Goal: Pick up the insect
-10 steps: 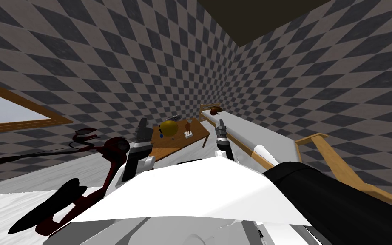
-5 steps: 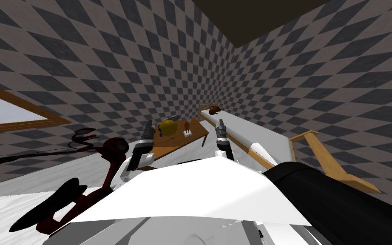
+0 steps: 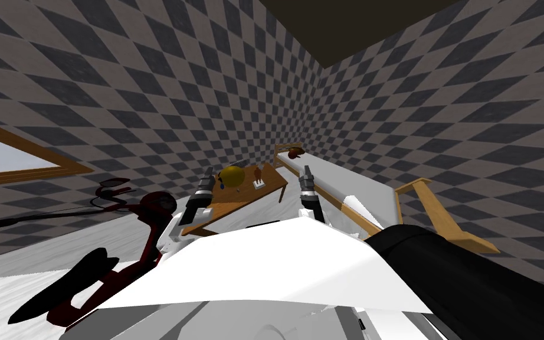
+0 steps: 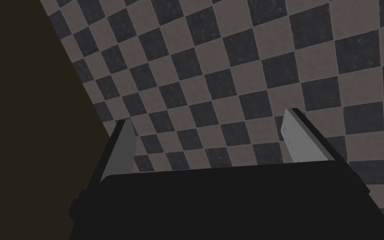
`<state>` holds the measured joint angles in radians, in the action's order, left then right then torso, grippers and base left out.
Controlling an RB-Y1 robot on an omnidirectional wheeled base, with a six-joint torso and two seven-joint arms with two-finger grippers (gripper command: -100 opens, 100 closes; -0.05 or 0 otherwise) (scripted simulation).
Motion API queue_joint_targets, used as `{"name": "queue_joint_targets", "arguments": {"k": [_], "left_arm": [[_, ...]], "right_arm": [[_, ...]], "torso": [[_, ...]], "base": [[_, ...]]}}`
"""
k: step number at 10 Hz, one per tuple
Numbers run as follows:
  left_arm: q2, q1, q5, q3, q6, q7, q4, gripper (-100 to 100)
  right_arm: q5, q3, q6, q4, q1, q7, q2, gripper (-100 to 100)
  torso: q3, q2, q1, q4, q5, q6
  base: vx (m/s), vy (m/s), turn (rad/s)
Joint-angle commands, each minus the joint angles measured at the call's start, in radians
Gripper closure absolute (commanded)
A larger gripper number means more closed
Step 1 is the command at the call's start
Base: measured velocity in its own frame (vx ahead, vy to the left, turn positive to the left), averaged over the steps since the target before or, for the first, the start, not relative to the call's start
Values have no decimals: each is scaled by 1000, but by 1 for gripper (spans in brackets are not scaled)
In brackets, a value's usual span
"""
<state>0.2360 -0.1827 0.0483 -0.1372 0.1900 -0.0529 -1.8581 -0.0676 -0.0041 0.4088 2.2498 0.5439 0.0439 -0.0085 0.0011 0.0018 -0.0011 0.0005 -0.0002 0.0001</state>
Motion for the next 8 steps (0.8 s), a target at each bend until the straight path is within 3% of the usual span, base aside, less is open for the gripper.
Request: {"name": "queue_joint_targets", "arguments": {"k": [1, 5, 7, 8], "left_arm": [[3, 23, 3, -4, -30, 0, 46, -100], [43, 105, 3, -29, -125, 15, 164, -100], [55, 129, 3, -35, -154, 19, 218, -100], [55, 129, 3, -35, -154, 19, 218, -100]], "right_arm": [[0, 0, 0, 0, 0, 0, 0, 0], [0, 0, 0, 0, 0, 0, 0, 0], [0, 0, 0, 0, 0, 0, 0, 0], [0, 0, 0, 0, 0, 0, 0, 0]], "torso": [[0, 0, 0, 0, 0, 0], [0, 0, 0, 0, 0, 0], [0, 0, 0, 0, 0, 0], [0, 0, 0, 0, 0, 0]], "base": [[-34, -17, -24], [-32, -16, -45], [-26, -16, -38], [-14, -12, -33]]}}
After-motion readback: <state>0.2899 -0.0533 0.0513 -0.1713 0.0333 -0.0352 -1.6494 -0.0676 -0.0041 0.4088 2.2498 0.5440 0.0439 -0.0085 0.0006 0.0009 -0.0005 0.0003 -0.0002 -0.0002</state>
